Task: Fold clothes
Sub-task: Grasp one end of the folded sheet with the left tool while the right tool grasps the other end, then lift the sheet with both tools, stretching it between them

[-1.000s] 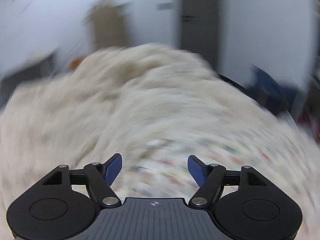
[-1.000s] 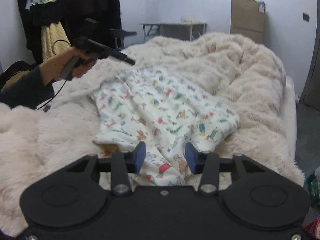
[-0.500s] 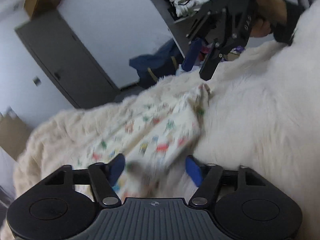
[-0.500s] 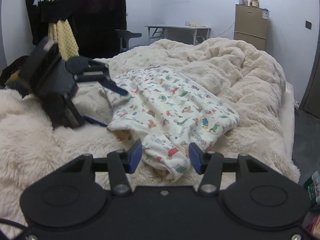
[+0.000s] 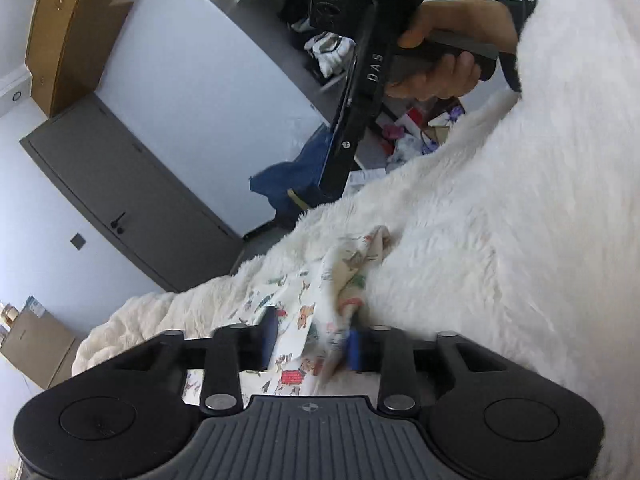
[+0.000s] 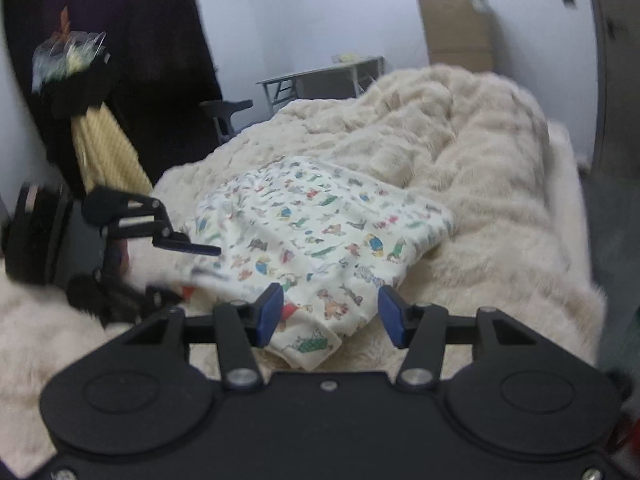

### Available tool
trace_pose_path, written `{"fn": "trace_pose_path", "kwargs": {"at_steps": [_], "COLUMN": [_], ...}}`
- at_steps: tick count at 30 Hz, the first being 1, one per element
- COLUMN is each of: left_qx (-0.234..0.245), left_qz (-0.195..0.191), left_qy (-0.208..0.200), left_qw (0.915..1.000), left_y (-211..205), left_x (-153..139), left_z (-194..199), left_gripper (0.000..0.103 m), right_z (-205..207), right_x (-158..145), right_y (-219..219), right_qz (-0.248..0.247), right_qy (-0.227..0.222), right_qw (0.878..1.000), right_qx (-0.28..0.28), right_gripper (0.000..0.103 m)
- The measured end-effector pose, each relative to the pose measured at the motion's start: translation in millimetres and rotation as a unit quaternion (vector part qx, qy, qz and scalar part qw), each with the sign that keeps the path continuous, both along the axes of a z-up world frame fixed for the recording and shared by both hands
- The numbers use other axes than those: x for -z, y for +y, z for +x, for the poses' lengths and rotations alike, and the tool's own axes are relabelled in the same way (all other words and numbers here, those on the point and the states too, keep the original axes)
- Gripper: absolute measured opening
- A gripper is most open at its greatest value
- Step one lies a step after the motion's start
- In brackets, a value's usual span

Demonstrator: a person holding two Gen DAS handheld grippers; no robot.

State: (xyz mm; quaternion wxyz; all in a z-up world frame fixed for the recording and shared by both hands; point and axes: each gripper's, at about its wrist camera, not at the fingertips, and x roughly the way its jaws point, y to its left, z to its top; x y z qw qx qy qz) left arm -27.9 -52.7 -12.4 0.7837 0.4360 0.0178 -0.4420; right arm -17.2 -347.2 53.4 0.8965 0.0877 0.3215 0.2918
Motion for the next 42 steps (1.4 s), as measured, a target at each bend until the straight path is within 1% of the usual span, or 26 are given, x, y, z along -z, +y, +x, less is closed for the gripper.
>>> {"fn": "trace_pose_path", "kwargs": {"at_steps": [2, 3, 5, 6, 7, 8, 9, 10, 11, 15, 18, 20, 21, 22, 24, 25, 27, 29, 30, 32, 33, 34, 35, 36, 37, 42], "left_qx": [-0.004, -0.005, 0.003, 0.007, 0.011, 0.014, 0.013, 0.012, 0.005, -0.045, -0.103, -0.127, -0.134, -0.142, -0.152, -0.155, -0.156, -0.15, -0.146, -0.134, -0.131, -0.128, -0.121, -0.119, -0.117, -0.111], "left_qz": [0.035, 0.043, 0.064, 0.065, 0.066, 0.067, 0.067, 0.066, 0.062, 0.033, -0.001, -0.009, -0.008, 0.002, 0.014, 0.015, 0.017, 0.017, 0.018, 0.019, 0.017, 0.016, 0.01, 0.007, -0.001, -0.033], "left_qy": [-0.013, -0.017, -0.02, -0.025, -0.03, -0.036, -0.04, -0.044, -0.048, -0.061, -0.101, -0.134, -0.144, -0.156, -0.153, -0.155, -0.165, -0.166, -0.164, -0.159, -0.156, -0.151, -0.14, -0.133, -0.118, -0.081], "left_qw": [0.9993, 0.9989, 0.9977, 0.9975, 0.9973, 0.997, 0.9969, 0.9968, 0.9969, 0.9966, 0.9895, 0.9827, 0.9805, 0.9774, 0.9763, 0.9756, 0.9738, 0.9746, 0.9754, 0.9779, 0.9789, 0.9801, 0.9827, 0.984, 0.9861, 0.9899], "left_y": [-8, -10, -15, -15, -15, -18, -21, -26, -35, -61, -84, -97, -100, -106, -108, -104, -95, -86, -84, -73, -65, -57, -50, -47, -39, 3], "left_x": [5, 7, 11, 13, 14, 14, 14, 14, 13, 5, 0, 1, 2, 6, 10, 10, 7, 2, 1, -6, -8, -11, -20, -24, -35, -88], "left_z": [-1, 1, -3, -4, -5, -6, -8, -10, -12, -12, -13, -16, -16, -13, -6, -5, -10, -13, -12, -13, -14, -14, -12, -8, -6, -1], "left_gripper": [0.047, 0.048, 0.048, 0.048, 0.048, 0.048, 0.048, 0.05, 0.051, 0.069, 0.071, 0.063, 0.049, 0.029, 0.014, 0.014, 0.013, 0.013, 0.012, 0.012, 0.012, 0.012, 0.012, 0.012, 0.011, 0.011], "right_z": [11, 18, 23, 27, 28, 30, 34, 35, 37, 32, 26, 22, 20, 19, 16, 15, 11, 0, -5, -12, -11, -11, -11, -10, -6, 33], "right_x": [18, 34, 55, 72, 80, 88, 100, 107, 109, 76, 54, 48, 48, 47, 40, 36, 28, 12, 7, 7, 14, 20, 27, 34, 38, 46], "right_y": [-14, -25, -34, -38, -38, -39, -38, -35, -31, -27, -26, -20, -14, -10, -16, -21, -31, -39, -39, -25, -9, 8, 24, 41, 53, 104], "right_qz": [0.073, 0.126, 0.181, 0.222, 0.237, 0.259, 0.298, 0.321, 0.328, 0.385, 0.392, 0.39, 0.386, 0.379, 0.358, 0.346, 0.319, 0.209, 0.155, 0.051, -0.022, -0.095, -0.167, -0.238, -0.274, -0.331], "right_qy": [0.054, 0.093, 0.135, 0.164, 0.175, 0.185, 0.197, 0.204, 0.214, 0.199, 0.189, 0.196, 0.199, 0.2, 0.169, 0.149, 0.109, 0.017, -0.021, -0.078, -0.114, -0.148, -0.181, -0.213, -0.235, -0.306], "right_qw": [0.996, 0.987, 0.974, 0.961, 0.955, 0.947, 0.933, 0.924, 0.92, 0.901, 0.9, 0.899, 0.9, 0.903, 0.918, 0.926, 0.941, 0.978, 0.987, 0.995, 0.993, 0.984, 0.968, 0.946, 0.93, 0.885], "right_qx": [0.009, 0.019, 0.033, 0.038, 0.038, 0.036, 0.031, 0.026, 0.022, 0.016, 0.031, 0.037, 0.03, 0.019, -0.004, -0.016, -0.029, 0.003, 0.018, 0.023, 0.004, -0.015, -0.034, -0.053, -0.067, -0.118], "right_gripper": [0.051, 0.051, 0.052, 0.053, 0.052, 0.048, 0.045, 0.033, 0.015, 0.013, 0.013, 0.014, 0.014, 0.017, 0.023, 0.03, 0.033, 0.057, 0.06, 0.069, 0.07, 0.073, 0.076, 0.076, 0.076, 0.076]}}
